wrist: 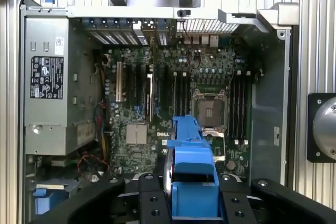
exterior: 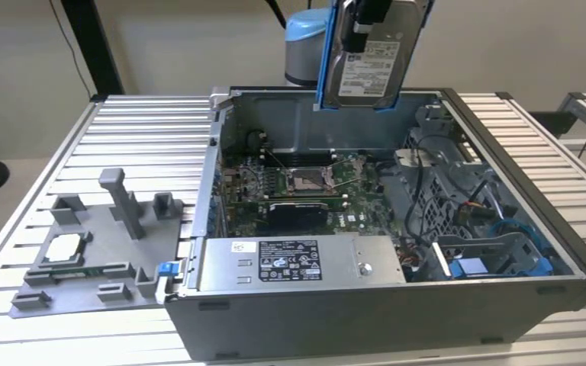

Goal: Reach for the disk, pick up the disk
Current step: 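Pick up the disk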

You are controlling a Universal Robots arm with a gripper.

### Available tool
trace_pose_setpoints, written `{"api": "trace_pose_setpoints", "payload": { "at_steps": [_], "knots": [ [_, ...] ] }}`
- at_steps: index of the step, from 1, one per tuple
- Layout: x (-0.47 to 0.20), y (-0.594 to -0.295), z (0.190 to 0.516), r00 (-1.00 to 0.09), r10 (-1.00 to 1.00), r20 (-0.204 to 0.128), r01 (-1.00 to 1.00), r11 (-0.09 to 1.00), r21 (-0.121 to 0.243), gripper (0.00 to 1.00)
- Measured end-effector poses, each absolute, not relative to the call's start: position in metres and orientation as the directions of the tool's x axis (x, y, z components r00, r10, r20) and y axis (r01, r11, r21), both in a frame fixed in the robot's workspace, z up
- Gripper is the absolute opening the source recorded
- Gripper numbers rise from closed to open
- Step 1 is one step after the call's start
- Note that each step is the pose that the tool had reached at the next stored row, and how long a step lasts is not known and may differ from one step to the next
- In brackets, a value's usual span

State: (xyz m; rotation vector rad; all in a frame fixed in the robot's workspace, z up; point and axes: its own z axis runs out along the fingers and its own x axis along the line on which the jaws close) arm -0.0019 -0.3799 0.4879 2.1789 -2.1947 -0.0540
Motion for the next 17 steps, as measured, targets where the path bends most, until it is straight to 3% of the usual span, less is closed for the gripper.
{"api": "trace_pose_setpoints", "payload": {
  "at_steps": [17],
  "knots": [
    [0.04,-0.382,0.488,-0.007,-1.0,0.01,-0.998,0.007,0.06,0.0]
  ]
}}
